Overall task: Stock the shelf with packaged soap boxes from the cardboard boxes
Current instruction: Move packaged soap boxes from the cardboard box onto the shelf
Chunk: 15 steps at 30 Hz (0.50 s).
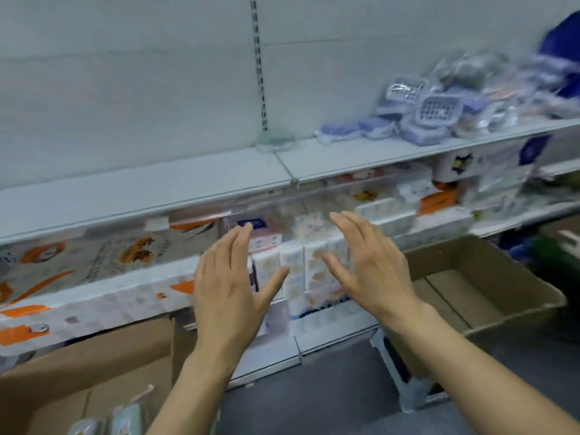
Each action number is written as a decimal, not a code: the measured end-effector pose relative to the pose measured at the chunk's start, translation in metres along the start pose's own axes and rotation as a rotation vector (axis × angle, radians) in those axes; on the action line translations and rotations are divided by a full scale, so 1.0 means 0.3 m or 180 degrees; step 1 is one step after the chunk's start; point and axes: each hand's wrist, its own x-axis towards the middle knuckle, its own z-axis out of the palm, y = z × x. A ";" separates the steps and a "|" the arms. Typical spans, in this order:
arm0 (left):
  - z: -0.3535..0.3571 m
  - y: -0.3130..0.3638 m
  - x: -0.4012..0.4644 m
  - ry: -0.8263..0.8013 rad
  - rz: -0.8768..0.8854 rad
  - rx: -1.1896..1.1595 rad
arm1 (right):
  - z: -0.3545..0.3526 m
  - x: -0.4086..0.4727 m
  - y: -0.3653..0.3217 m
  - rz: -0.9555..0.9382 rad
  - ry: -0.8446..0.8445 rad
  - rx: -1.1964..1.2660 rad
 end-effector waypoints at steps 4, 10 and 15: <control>0.127 0.331 0.114 -0.0053 0.0445 -0.0169 | -0.234 -0.048 0.314 0.0273 0.0216 -0.0265; 0.323 0.733 0.304 -0.0206 0.1026 -0.0233 | -0.442 -0.069 0.707 0.0703 0.0357 -0.0437; 0.507 1.031 0.454 -0.0231 0.1133 -0.0485 | -0.570 -0.045 1.036 0.0876 0.0470 -0.0547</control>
